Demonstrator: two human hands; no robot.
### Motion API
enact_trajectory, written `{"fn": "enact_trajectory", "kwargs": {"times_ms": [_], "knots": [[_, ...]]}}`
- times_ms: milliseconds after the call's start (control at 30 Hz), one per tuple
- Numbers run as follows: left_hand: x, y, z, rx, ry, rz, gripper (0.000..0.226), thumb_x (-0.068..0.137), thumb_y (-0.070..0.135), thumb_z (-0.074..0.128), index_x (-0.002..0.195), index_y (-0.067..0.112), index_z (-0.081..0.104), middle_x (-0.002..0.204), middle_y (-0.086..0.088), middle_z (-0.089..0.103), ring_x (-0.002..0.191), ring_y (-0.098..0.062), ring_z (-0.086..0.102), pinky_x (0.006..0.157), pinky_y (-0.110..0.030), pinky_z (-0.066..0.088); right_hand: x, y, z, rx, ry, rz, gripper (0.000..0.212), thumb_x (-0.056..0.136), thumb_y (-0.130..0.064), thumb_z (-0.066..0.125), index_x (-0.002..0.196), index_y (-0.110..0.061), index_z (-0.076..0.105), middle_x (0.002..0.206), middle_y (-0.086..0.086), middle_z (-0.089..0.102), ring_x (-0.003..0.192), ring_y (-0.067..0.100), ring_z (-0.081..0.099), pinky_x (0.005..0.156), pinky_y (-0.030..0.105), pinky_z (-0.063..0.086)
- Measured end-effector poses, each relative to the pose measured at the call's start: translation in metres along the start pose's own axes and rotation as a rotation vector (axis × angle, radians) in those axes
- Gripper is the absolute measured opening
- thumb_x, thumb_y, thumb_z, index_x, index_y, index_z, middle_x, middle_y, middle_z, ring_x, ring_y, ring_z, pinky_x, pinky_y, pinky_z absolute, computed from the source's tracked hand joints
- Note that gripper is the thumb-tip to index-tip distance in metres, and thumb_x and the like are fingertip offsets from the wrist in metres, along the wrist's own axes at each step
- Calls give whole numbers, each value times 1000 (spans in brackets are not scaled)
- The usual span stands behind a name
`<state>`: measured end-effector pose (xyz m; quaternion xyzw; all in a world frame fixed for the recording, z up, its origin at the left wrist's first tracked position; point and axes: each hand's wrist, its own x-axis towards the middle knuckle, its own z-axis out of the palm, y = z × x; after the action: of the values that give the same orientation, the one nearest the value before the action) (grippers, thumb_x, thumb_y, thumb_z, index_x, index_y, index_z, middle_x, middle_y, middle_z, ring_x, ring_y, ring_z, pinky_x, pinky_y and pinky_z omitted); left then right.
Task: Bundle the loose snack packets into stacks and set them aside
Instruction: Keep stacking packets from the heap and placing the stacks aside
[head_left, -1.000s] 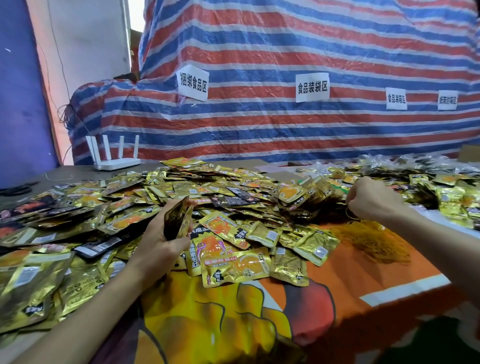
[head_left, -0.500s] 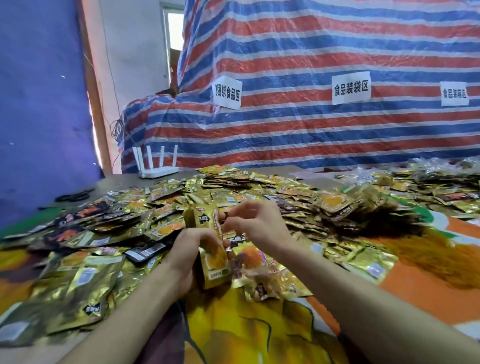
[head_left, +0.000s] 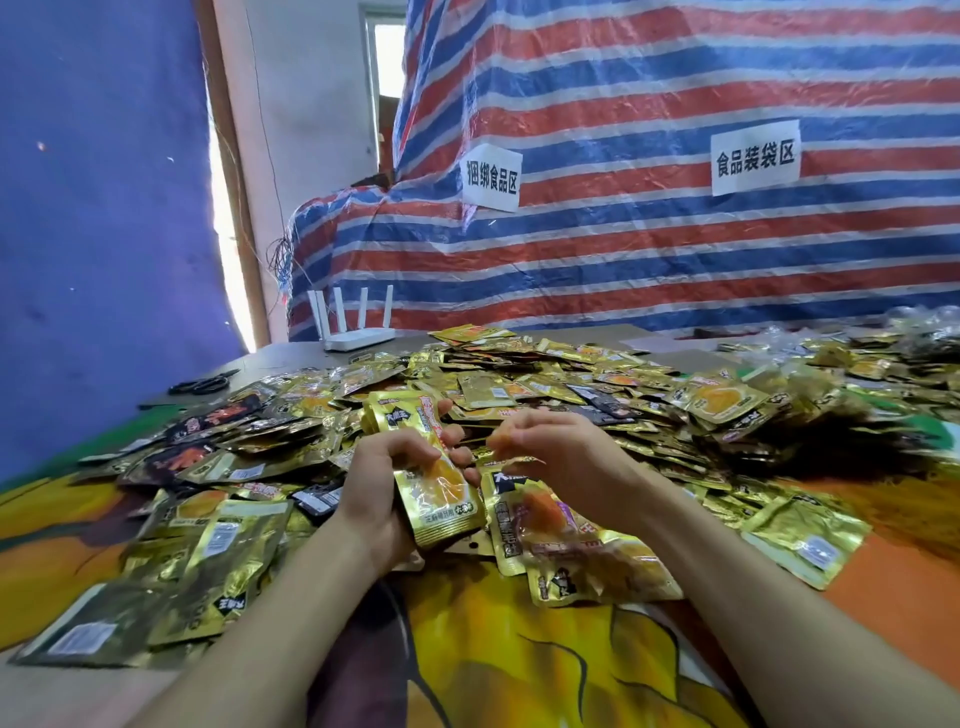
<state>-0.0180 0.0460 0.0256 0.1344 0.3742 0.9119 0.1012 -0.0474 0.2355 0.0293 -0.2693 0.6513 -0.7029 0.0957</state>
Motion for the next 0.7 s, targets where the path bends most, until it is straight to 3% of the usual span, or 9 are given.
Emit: {"fn": "enact_trajectory", "kwargs": {"times_ms": [167,267,367,467,533,600,700], "knots": [[1,-4,-1,44,-27,-63,57,62,-6,43,117,9,52,78,-6,52,64,-19,49,63,-34,48,-1,-6,2,370,147,16,9,80,-12,55,77,-8,62,78,7,64,79,22,62,88,36,48],[2,-6,0,53,-33,-111,57,59,-5,47,114,9,50,81,-7,48,66,-20,46,68,-35,43,-4,-10,1,619,152,9,5,81,-10,55,78,-8,58,68,5,54,68,22,59,92,40,52],[3,-6,0,54,-43,-155,50,59,-5,49,107,8,51,81,-7,48,68,-21,47,64,-36,47,-6,-9,0,816,62,3,20,84,-3,52,103,-1,60,63,-1,47,52,14,49,69,34,59],[2,-4,-1,126,38,-172,48,60,-4,50,107,4,59,80,-11,57,70,-26,52,63,-36,50,-3,-8,3,581,8,29,43,89,3,54,131,-6,60,83,3,70,53,9,57,59,24,59],[1,-3,-1,148,134,-141,43,65,0,51,106,0,62,78,-13,59,67,-28,55,66,-37,51,-2,-6,6,393,61,50,41,94,8,52,129,-10,63,104,16,76,65,18,70,59,26,61],[2,-1,-1,113,239,-55,28,73,0,52,98,2,66,75,-12,58,67,-25,56,71,-39,52,-2,-3,10,256,181,59,38,94,10,55,126,-8,64,106,22,75,76,28,75,59,32,62],[5,2,-1,74,373,133,12,90,3,53,93,12,61,69,-8,64,74,-27,63,90,-47,52,-4,3,16,136,265,63,44,80,8,76,120,-11,69,106,23,74,87,35,76,63,39,62]]}}
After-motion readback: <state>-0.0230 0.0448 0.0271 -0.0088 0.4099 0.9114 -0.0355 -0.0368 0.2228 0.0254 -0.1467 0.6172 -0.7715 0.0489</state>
